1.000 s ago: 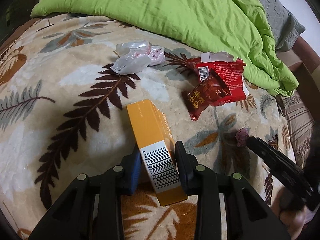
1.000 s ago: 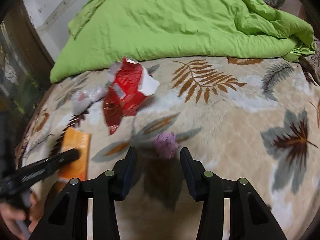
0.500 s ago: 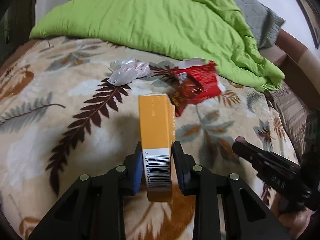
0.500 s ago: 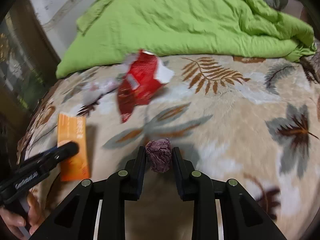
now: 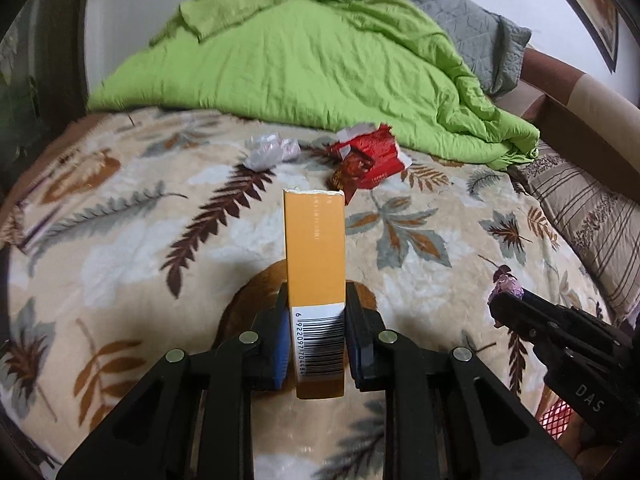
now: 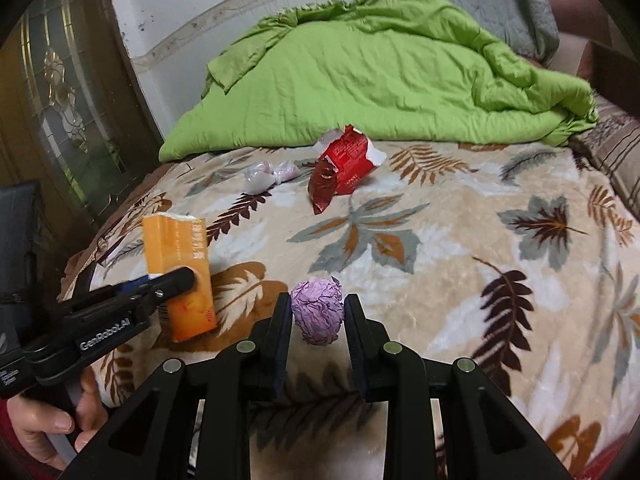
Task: Collect trash
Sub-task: 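Grasp the purple wrapper with the right tool while the left tool holds the box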
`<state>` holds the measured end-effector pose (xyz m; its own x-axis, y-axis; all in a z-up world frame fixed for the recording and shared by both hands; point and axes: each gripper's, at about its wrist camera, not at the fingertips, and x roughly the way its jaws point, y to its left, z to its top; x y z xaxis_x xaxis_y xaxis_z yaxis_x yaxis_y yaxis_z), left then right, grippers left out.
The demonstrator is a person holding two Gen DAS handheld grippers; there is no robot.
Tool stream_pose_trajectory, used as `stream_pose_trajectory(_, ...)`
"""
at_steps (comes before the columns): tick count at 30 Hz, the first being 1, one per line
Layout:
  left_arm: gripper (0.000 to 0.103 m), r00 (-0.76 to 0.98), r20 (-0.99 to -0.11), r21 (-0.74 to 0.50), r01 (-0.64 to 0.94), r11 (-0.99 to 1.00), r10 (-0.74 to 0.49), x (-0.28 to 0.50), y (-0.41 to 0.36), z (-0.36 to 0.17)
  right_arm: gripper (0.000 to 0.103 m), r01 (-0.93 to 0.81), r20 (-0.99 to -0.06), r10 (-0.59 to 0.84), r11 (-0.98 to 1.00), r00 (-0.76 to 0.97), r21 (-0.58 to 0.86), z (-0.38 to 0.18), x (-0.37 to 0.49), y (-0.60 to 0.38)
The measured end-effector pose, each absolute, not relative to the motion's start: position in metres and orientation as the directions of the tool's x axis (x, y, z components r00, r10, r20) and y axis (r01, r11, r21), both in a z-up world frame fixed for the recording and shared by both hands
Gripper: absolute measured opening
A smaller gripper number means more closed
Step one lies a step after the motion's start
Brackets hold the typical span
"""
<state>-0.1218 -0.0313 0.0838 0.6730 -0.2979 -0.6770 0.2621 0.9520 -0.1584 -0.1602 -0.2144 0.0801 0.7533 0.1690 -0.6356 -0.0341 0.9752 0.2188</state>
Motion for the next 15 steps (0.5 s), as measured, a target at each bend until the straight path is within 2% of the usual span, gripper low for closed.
stream_pose_trajectory(7,0.022,0.733,-0.629,-0.049,0.295,0.954,-0.259,-0.161,-0.048,0.090,0.029,-0.026,-0.605,0.142,0.980,0.783,0.196,0.083,-0.186,-0.211)
stream_pose_trajectory(15,0.022,0.737,-0.629,-0.036,0.292,0.956,-0.249,-0.172,-0.047,0.092,0.029,-0.019,-0.592,0.123,0.984,0.796,0.179,0.085,-0.196,-0.211)
